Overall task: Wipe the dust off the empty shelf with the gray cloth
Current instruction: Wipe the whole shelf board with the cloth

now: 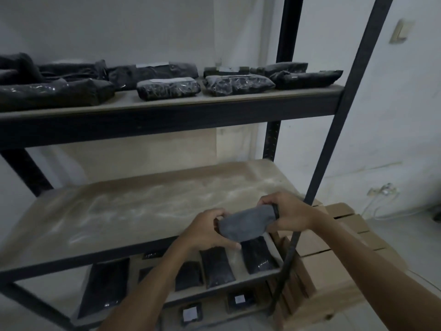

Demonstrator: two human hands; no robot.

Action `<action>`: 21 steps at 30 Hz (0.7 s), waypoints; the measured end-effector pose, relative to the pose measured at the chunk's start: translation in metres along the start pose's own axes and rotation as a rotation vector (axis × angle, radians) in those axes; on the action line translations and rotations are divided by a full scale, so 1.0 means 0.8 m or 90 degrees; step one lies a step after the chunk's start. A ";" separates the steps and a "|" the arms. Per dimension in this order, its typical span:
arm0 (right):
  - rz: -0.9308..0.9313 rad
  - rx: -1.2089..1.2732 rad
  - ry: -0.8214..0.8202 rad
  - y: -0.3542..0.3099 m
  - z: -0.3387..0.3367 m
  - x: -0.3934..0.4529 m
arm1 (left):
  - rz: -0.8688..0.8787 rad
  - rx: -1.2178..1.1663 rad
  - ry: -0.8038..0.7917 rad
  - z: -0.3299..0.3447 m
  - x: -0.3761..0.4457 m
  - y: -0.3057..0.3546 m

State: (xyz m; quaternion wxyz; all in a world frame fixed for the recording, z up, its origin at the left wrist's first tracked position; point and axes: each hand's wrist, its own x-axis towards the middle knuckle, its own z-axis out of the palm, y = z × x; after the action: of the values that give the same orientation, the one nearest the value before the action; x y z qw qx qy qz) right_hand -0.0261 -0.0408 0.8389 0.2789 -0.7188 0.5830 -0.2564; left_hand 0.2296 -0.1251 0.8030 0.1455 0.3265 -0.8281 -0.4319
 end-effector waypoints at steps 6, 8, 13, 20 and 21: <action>0.049 0.291 0.072 0.020 0.000 -0.002 | 0.064 -0.043 -0.024 0.004 0.032 -0.012; 0.040 0.495 0.149 0.031 0.011 -0.004 | 0.024 -0.128 -0.007 0.012 0.039 -0.017; 0.209 0.751 0.312 0.021 0.060 0.028 | -0.098 -0.294 0.015 0.046 0.061 -0.010; 0.350 0.531 0.312 0.034 0.010 0.090 | -0.068 -0.096 0.107 0.034 0.058 -0.012; 0.333 0.451 0.290 0.045 -0.012 0.104 | -0.046 -0.058 0.133 0.020 0.056 -0.024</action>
State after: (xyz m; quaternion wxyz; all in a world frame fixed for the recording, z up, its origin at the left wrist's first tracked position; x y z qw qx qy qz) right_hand -0.0421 -0.1297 0.8245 0.4265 -0.3350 0.6668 -0.5111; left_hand 0.1956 -0.1527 0.7764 0.2297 0.3923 -0.7758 -0.4376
